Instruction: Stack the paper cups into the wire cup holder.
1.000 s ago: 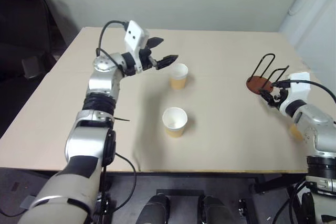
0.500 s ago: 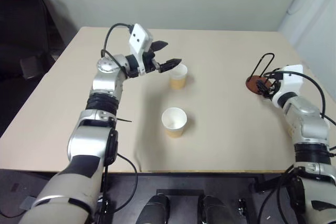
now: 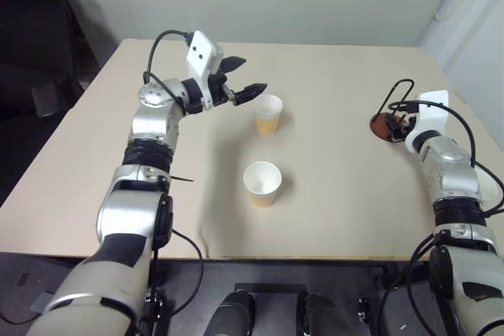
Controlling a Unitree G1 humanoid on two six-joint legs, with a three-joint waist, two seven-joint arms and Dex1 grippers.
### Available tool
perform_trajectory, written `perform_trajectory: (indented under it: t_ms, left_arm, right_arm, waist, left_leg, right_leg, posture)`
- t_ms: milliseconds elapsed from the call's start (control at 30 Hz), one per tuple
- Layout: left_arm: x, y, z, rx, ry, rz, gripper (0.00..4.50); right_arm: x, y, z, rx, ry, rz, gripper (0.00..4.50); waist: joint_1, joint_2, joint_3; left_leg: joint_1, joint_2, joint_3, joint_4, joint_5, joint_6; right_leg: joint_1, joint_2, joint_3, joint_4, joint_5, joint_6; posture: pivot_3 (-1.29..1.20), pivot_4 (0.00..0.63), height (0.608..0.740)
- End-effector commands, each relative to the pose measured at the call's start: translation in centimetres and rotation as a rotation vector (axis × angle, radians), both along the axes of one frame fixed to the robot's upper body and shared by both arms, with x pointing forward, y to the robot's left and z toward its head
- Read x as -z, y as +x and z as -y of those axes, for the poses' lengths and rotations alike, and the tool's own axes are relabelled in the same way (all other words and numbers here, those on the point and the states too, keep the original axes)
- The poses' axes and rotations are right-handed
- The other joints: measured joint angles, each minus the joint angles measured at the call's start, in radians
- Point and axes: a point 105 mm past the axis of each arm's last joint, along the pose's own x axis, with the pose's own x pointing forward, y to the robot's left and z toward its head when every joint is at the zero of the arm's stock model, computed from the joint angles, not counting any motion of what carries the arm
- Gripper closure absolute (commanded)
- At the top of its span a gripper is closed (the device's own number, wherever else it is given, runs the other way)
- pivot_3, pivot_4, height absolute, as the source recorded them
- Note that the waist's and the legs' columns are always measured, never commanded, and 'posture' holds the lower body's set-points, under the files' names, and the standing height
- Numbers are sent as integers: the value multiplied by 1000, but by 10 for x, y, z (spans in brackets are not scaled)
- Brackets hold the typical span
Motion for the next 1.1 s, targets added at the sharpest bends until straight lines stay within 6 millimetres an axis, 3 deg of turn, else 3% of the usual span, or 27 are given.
perform_trajectory:
  t_ms: [33, 167, 500, 900, 1100]
  left_arm:
    - [-20, -3, 3, 8, -11, 63, 15]
    - [-19, -2, 5, 12, -9, 61, 15]
    - [-19, -2, 7, 18, -10, 60, 0]
    - [-19, -2, 9, 22, -8, 58, 0]
    - [-19, -2, 8, 27, -1, 56, 0]
  right_arm:
    - [-25, 0, 7, 32, -11, 84, 988]
    - [-23, 0, 6, 34, 3, 82, 988]
    - [-21, 3, -2, 25, 28, 81, 4478]
    - [-18, 0, -8, -29, 51, 57, 4478]
    - [-29, -18, -29, -259, 78, 14, 4478]
  waist:
    - [0, 0, 0]
    - [0, 0, 0]
    - [0, 0, 0]
    - [0, 0, 0]
    - [1, 0, 0]
  left_leg:
    - [0, 0, 0, 0, 0, 0]
    - [0, 0, 0, 0, 0, 0]
    - [0, 0, 0, 0, 0, 0]
    - [0, 0, 0, 0, 0, 0]
    - [-1, 0, 1, 0, 0, 0]
  right_leg:
    - [0, 0, 0, 0, 0, 0]
    - [0, 0, 0, 0, 0, 0]
    - [0, 0, 0, 0, 0, 0]
    - [0, 0, 0, 0, 0, 0]
    - [-1, 0, 0, -1, 0, 0]
  posture:
    - [0, 150, 740]
    - [0, 150, 740]
    - [0, 150, 740]
    - [0, 150, 740]
    - [0, 150, 740]
